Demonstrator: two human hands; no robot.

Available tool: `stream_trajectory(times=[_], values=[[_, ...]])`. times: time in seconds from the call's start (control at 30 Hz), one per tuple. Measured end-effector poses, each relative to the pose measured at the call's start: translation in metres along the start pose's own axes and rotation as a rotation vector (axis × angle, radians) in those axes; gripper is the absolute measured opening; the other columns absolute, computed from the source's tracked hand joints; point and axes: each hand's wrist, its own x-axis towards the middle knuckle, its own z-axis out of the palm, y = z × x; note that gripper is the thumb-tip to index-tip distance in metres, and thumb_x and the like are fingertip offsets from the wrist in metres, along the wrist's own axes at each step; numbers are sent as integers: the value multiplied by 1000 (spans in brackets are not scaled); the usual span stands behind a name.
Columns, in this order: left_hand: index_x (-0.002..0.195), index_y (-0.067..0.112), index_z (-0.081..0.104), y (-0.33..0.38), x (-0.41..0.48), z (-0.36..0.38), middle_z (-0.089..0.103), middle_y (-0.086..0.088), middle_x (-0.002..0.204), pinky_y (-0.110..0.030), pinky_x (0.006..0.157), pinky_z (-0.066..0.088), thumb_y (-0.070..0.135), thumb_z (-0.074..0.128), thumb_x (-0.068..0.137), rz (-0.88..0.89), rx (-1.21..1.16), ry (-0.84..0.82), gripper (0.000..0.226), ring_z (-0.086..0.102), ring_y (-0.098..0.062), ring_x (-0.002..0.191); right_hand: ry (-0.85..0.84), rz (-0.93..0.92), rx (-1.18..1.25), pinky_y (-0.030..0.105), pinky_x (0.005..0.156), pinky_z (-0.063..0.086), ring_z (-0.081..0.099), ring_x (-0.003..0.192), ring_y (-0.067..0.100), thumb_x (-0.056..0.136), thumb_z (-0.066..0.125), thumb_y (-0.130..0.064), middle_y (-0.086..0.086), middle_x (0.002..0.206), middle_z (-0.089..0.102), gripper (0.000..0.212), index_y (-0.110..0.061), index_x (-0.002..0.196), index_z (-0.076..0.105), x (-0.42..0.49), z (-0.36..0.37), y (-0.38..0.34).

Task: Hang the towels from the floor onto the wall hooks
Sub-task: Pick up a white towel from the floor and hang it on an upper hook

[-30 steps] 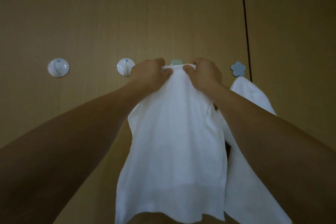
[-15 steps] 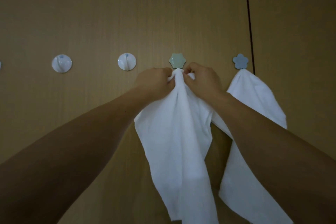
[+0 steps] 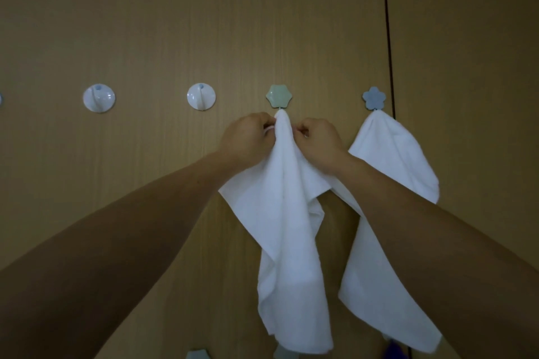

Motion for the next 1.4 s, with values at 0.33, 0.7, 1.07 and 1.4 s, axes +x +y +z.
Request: stream_trajectory(times=[0.33, 0.7, 1.07, 1.4], values=[[129, 24, 56, -5, -13, -10, 51, -3, 129, -38, 93, 27, 30, 45, 94, 54, 220, 17, 38, 39, -26, 120, 175, -6, -329, 40, 92, 40, 46, 113, 30, 96, 45, -23, 10, 123, 53, 32, -16, 125, 56, -17, -5, -10], [141, 17, 44, -9, -41, -22, 43, -7, 145, -45, 107, 29, 32, 40, 97, 82, 255, 26, 47, 36, -27, 133, 142, 23, -256, 38, 108, 32, 42, 128, 29, 102, 35, -31, 12, 141, 47, 44, -12, 139, 47, -58, -10, -27], [145, 18, 38, 6, -128, -44, 30, -7, 154, -47, 112, 20, 37, 41, 98, -45, 283, -156, 51, 24, -30, 141, -27, 84, -165, 47, 111, 32, 33, 137, 26, 101, 34, -41, 8, 150, 38, 51, -15, 144, 41, -135, -10, -51], [147, 21, 33, 71, -261, -97, 30, -6, 154, -45, 110, 26, 40, 43, 97, -332, 364, -348, 54, 26, -28, 140, -241, 30, -1, 42, 113, 29, 34, 136, 28, 101, 40, -37, 10, 149, 38, 48, -12, 143, 43, -242, -11, -95]])
